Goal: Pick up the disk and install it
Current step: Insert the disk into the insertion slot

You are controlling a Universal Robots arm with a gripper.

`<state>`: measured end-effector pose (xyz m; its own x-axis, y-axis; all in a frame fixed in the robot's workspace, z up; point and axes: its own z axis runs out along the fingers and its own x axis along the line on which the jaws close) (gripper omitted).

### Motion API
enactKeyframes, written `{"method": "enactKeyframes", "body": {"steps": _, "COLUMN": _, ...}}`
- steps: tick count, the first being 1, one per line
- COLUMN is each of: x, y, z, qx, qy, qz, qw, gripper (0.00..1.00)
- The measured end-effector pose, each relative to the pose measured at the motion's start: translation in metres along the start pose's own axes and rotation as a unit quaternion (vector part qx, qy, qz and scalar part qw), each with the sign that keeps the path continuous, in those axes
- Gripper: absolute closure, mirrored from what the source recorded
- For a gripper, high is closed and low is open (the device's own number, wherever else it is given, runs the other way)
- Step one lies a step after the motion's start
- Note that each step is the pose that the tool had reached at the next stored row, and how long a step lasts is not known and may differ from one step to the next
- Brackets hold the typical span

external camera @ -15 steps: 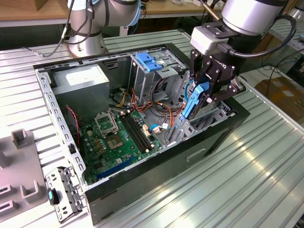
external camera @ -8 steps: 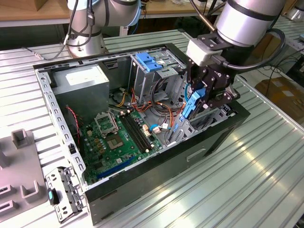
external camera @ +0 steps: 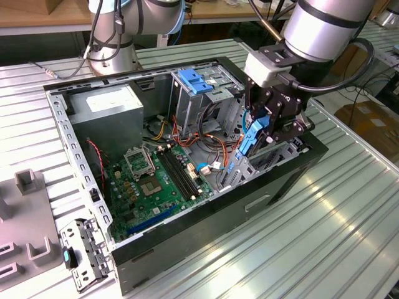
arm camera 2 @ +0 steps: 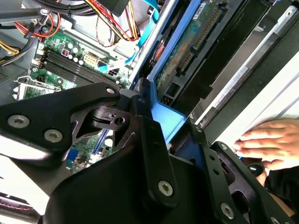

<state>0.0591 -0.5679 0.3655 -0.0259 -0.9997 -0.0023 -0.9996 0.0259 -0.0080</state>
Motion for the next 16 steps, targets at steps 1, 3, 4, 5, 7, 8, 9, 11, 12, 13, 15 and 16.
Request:
{"method": "enactKeyframes", "body": {"steps": 1, "x": 0.0, "y": 0.0, "z": 0.0, "qx": 0.0, "qy": 0.0, "qz": 0.0, "qw": 1.0, "gripper": 0.56}}
{"method": "enactKeyframes", "body": {"steps": 3, "x": 0.0, "y": 0.0, "z": 0.0001, "qx": 0.0, "qy": -0.0001, "qz": 0.0, "qw": 1.0, "gripper": 0.49}}
{"method": "enactKeyframes", "body": {"steps": 4, "x": 0.0, "y": 0.0, "z": 0.0001, "qx": 0.0, "qy": -0.0001, "qz": 0.0, "qw": 1.0, "gripper": 0.49}}
{"method": "enactKeyframes", "body": {"steps": 5, "x": 0.0, "y": 0.0, "z": 0.0003, "qx": -0.0001, "qy": 0.0, "qz": 0.0, "qw": 1.0, "gripper": 0.49}}
{"method": "enactKeyframes", "body": {"steps": 7, "x": 0.0, "y": 0.0, "z": 0.0028, "qx": 0.0, "qy": -0.0001, "qz": 0.0, "qw": 1.0, "gripper": 0.49}}
{"method": "enactKeyframes", "body": {"steps": 8, "x": 0.0, "y": 0.0, "z": 0.0047, "qx": -0.0001, "qy": 0.0004, "qz": 0.0, "qw": 1.0, "gripper": 0.51}}
{"method": "enactKeyframes", "body": {"steps": 9, "x": 0.0, "y": 0.0, "z": 0.0055, "qx": 0.0, "qy": 0.0006, "qz": 0.0, "qw": 1.0, "gripper": 0.57}}
{"method": "enactKeyframes", "body": {"steps": 11, "x": 0.0, "y": 0.0001, "z": 0.0073, "qx": 0.0, "qy": 0.0006, "qz": 0.0, "qw": 1.0, "gripper": 0.64}}
{"method": "enactKeyframes", "body": {"steps": 12, "x": 0.0, "y": 0.0001, "z": 0.0084, "qx": 0.0, "qy": 0.0007, "qz": 0.0, "qw": 1.0, "gripper": 0.69}}
{"method": "enactKeyframes", "body": {"steps": 13, "x": 0.0, "y": 0.0001, "z": 0.0087, "qx": 0.0, "qy": 0.0008, "qz": 0.0, "qw": 1.0, "gripper": 0.69}}
{"method": "enactKeyframes", "body": {"steps": 15, "x": 0.0, "y": 0.0001, "z": 0.0086, "qx": 0.0, "qy": 0.0009, "qz": 0.0, "qw": 1.0, "gripper": 0.82}}
{"method": "enactKeyframes", "body": {"steps": 16, "x": 0.0, "y": 0.0001, "z": 0.0087, "qx": 0.0, "qy": 0.0008, "qz": 0.0, "qw": 1.0, "gripper": 0.82}}
